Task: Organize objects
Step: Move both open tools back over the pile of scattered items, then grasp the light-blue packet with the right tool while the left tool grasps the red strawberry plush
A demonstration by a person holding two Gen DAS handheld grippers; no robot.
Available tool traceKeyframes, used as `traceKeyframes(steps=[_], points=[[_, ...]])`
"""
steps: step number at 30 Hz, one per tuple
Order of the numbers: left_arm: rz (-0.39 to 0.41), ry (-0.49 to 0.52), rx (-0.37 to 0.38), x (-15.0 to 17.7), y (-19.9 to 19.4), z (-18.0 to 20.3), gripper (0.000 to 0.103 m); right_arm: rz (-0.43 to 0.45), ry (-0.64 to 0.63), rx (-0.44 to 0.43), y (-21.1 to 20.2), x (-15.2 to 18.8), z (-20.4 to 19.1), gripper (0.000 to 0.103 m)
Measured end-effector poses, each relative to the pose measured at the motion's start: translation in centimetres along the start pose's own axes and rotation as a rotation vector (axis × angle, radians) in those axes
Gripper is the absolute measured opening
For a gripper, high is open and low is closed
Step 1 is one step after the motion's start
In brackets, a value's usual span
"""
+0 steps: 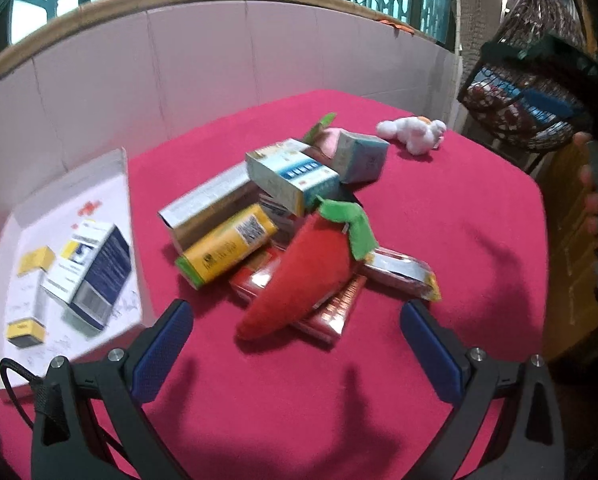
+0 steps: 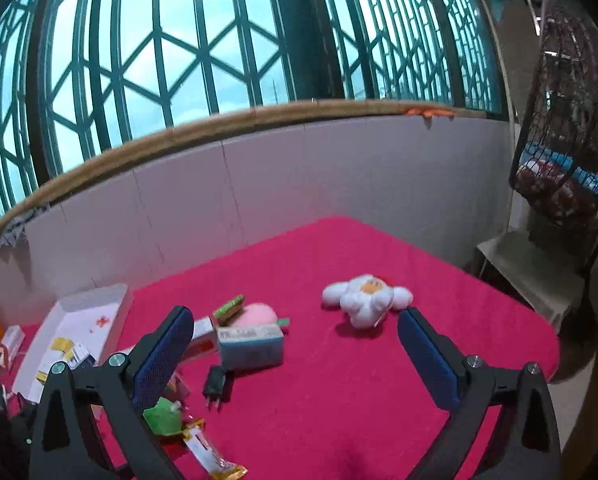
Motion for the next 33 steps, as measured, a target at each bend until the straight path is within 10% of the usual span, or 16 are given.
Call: traceKeyframes(steps=[13, 33], points=[[0.011, 0.042, 0.166, -0.3, 0.1, 1.6, 0.103, -0.194, -0.143, -0.047, 6.8, 5.0, -1.1, 0.103], [-0.04, 0.08, 0.214, -2.0, 3.6, 3.2, 0.088, -0.342, -0.145, -0.191, 17.3, 7.1, -5.8, 0.103]])
Point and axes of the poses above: each gripper's, at about its wrist camera, not at the fingertips, and y roughly the way its jaws point, z to its right, x to its underside, the point moved 9 cm from there along y, roughly the way its jaws point, and after that the axes turned 3 degrees about -y, right-handed, at the moved point
